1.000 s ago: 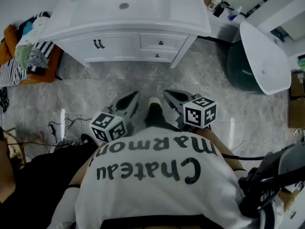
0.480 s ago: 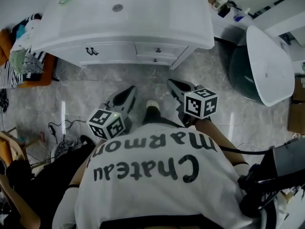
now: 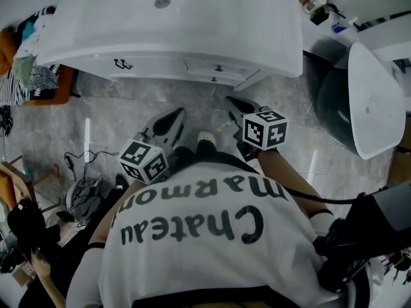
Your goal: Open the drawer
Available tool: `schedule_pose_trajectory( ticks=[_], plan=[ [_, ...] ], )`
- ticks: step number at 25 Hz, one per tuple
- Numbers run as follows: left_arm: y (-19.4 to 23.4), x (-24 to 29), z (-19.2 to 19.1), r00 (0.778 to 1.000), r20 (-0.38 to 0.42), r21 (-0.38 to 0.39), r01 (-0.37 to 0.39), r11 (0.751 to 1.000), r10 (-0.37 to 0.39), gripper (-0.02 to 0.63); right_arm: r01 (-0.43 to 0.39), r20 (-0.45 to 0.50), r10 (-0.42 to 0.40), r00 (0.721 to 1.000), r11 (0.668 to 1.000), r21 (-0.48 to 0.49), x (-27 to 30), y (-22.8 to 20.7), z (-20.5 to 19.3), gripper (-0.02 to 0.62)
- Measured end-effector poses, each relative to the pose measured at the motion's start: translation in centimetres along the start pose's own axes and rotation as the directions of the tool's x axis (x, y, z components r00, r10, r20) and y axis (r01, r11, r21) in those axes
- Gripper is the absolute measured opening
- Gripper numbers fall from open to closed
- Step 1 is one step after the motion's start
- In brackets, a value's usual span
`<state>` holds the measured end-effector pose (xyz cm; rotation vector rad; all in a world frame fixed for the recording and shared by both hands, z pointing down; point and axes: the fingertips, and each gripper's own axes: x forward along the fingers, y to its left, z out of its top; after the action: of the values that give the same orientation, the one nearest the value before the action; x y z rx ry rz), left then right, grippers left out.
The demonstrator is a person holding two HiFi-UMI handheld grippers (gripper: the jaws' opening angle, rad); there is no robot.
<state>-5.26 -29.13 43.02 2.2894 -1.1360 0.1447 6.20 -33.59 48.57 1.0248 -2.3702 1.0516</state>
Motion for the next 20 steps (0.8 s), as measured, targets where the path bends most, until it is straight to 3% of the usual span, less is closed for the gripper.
schedule_pose_trajectory(
  ticks=[6,14,20],
  plan=[
    [1.0,1.1,0.6,1.000,-0.027,0.008,-0.014,1.000,0.014,0.000,0.062,0.002,-0.062,0.998,0.998,0.005,2.9,-2.4,-0.3,0.005],
    [3.3,2.4,0.3,0.999,-0.035,0.046,0.008,0.999,-0.006,0.000,0.167,0.075,-0.161,0.984,0.983,-0.080,7.1,-5.5,-0.9,0.005],
    [6.3,3.0,-0.8,0.998,-0.066,0.089,0.022,0.996,-0.016,0.000,0.223,0.064,-0.220,0.973,0.974,-0.036,11.1,-8.5,-2.9,0.005]
  ],
)
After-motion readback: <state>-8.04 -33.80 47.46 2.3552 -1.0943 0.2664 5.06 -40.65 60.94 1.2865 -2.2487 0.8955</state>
